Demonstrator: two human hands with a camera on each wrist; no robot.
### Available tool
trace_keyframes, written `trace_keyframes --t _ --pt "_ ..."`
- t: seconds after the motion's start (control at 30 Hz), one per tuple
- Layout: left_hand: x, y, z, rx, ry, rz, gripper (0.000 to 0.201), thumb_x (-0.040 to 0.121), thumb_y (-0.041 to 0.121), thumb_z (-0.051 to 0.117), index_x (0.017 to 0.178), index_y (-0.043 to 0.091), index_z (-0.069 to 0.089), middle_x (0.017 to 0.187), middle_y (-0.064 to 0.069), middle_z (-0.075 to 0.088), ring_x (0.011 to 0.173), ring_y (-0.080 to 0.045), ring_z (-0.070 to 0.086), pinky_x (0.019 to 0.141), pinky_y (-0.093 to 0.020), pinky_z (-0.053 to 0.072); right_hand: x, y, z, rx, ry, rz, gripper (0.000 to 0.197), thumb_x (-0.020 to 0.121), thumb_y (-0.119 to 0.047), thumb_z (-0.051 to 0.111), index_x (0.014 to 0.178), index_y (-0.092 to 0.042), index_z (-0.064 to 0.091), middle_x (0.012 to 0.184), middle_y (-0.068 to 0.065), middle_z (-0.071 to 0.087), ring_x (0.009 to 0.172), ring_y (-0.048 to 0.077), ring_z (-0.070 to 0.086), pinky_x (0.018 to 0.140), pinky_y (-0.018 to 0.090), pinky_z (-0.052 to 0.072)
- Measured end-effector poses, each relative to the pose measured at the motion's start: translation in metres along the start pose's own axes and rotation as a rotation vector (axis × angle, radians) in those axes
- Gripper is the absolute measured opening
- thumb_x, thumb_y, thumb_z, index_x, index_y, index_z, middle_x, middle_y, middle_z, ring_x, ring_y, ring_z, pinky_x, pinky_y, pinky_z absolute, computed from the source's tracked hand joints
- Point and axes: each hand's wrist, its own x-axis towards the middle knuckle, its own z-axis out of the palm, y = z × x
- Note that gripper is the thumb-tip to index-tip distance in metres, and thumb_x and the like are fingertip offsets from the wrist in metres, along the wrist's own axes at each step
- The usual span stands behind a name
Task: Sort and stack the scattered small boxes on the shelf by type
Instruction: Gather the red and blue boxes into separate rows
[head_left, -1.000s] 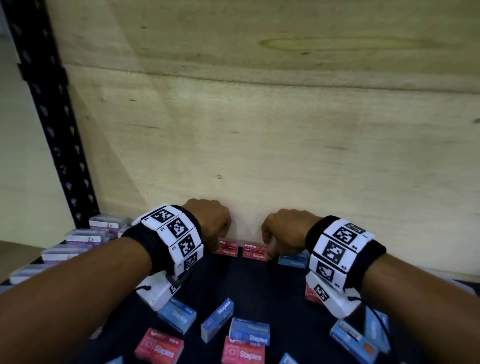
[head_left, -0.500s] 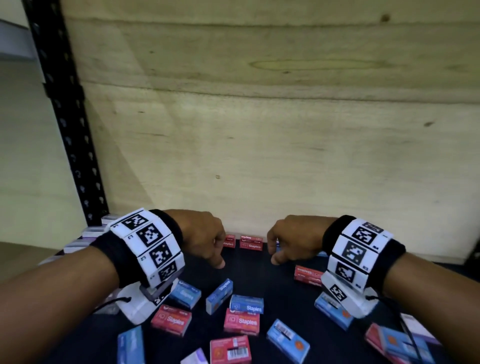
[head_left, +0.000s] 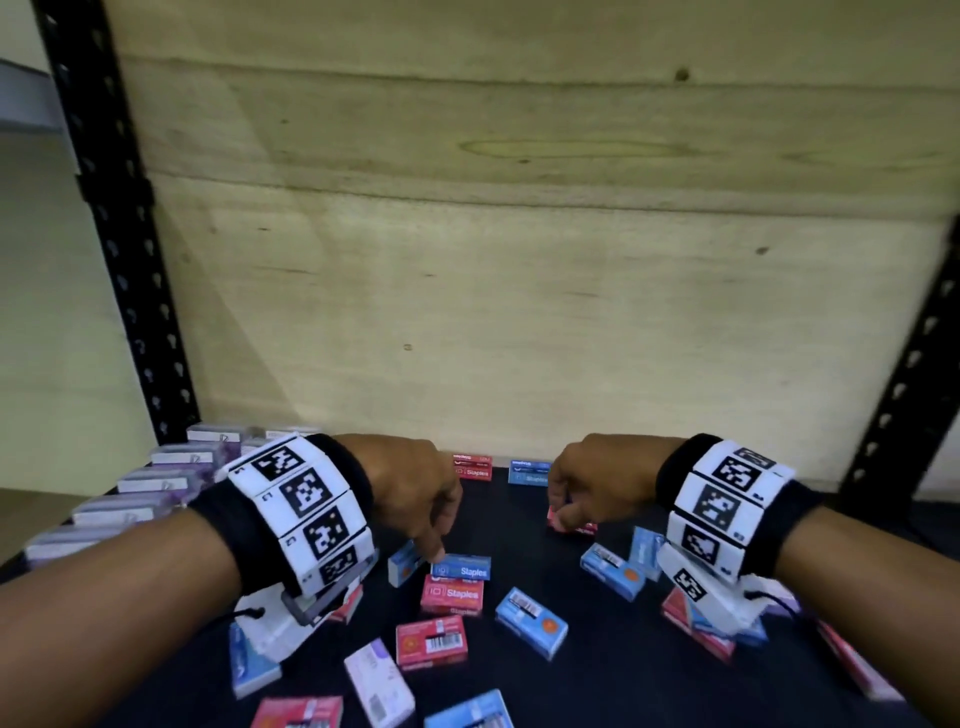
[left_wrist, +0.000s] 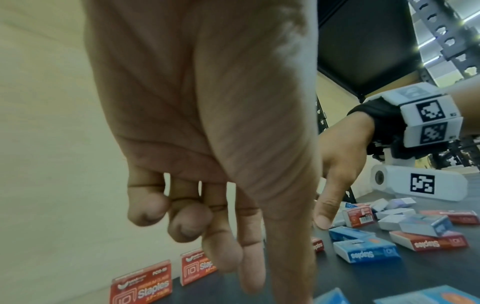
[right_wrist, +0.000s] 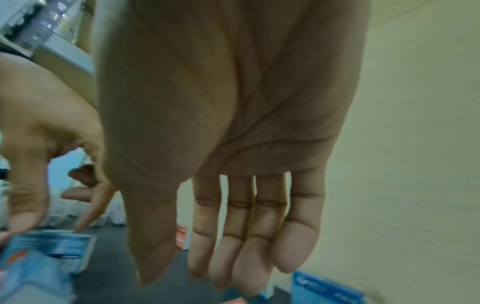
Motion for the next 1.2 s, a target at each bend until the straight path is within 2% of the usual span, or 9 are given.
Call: trace_keyframes --t 0.1,0.2,0.3,0.57,0.73,0.83,0.97,1.07,1.2 --pt "-0.005 -0.004 0.005 0.019 0.037 -0.066 0.031 0.078 0.051 0.075 0.095 0.027 0.065 0.081 0.014 0.062 0.076 -0.007 0.058 0.064 -0.025 0.044 -0.001 -0.017 0.006 0.021 -0.028 -0.043 0.03 0.088 -0.052 0.064 0.103 -0.026 0.07 0.092 -0.009 0.067 0.087 0.013 0.062 0.075 0.028 0.048" --pt "-0.008 -0.01 0.012 0.044 0.018 -0.121 0.035 0.078 0.057 0.071 0.092 0.025 0.067 0.088 0.012 0.066 0.084 -0.011 0.062 0.076 -0.031 0.052 0.004 -0.035 0.011 0.032 -0.047 -0.076 0.039 0.087 -0.06 0.059 0.105 -0.027 0.069 0.096 -0.009 0.069 0.089 0.014 0.063 0.081 0.031 0.051" --pt "-0.01 -0.011 0.017 0.031 -0.009 -0.128 0.032 0.081 0.054 0.07 0.092 0.023 0.067 0.096 0.008 0.067 0.089 -0.015 0.062 0.078 -0.031 0.051 0.009 -0.051 0.015 0.03 -0.061 -0.114 0.047 0.087 -0.064 0.057 0.111 -0.025 0.069 0.103 -0.007 0.07 0.094 0.015 0.064 0.088 0.034 0.052" --pt "-0.011 -0.016 0.022 -0.026 0.002 -0.116 0.03 0.084 0.048 0.07 0.095 0.021 0.068 0.095 0.006 0.068 0.091 -0.015 0.064 0.079 -0.03 0.051 0.02 -0.065 0.02 0.024 -0.105 -0.171 0.043 0.088 -0.053 0.064 0.116 -0.02 0.068 0.111 -0.004 0.07 0.091 0.013 0.06 0.082 0.029 0.047" --pt "-0.008 -0.019 0.022 -0.052 0.002 -0.1 0.02 0.086 0.038 0.069 0.094 0.02 0.07 0.09 0.008 0.067 0.091 -0.014 0.064 0.083 -0.032 0.054 0.021 -0.063 0.017 0.004 -0.117 -0.195 0.036 0.097 -0.045 0.056 0.117 -0.018 0.07 0.111 -0.003 0.071 0.094 0.014 0.062 0.084 0.03 0.048" --pt "-0.005 -0.022 0.019 -0.06 0.026 -0.088 0.017 0.087 0.037 0.068 0.094 0.021 0.069 0.081 0.013 0.063 0.088 -0.012 0.063 0.085 -0.032 0.054 0.024 -0.058 0.017 0.008 -0.133 -0.194 0.031 0.102 -0.037 0.047 0.106 -0.016 0.07 0.099 -0.004 0.074 0.085 0.012 0.062 0.082 0.029 0.047" --pt "0.004 -0.025 0.009 -0.072 0.074 -0.081 0.011 0.089 0.037 0.066 0.089 0.026 0.064 0.085 0.013 0.064 0.085 -0.01 0.061 0.079 -0.029 0.051 0.022 -0.036 0.01 0.04 -0.089 -0.151 0.029 0.102 -0.034 0.045 0.105 -0.016 0.067 0.098 -0.005 0.073 0.086 0.013 0.063 0.086 0.03 0.049" --pt "0.016 -0.022 0.001 -0.071 0.118 -0.055 0.009 0.09 0.033 0.065 0.091 0.024 0.063 0.085 0.011 0.062 0.08 -0.011 0.059 0.075 -0.029 0.049 0.015 -0.01 0.002 0.032 -0.024 -0.097 0.023 0.101 -0.035 0.045 0.091 -0.023 0.062 0.089 -0.007 0.07 0.085 0.016 0.062 0.086 0.032 0.049" --pt "0.039 -0.012 -0.003 -0.079 0.143 0.017 0.01 0.091 0.028 0.064 0.096 0.02 0.062 0.084 0.009 0.061 0.078 -0.012 0.057 0.076 -0.031 0.049 0.007 0.027 -0.004 0.035 0.01 0.022 0.026 0.1 -0.034 0.048 0.097 -0.017 0.067 0.091 -0.005 0.071 0.087 0.017 0.065 0.087 0.035 0.051"
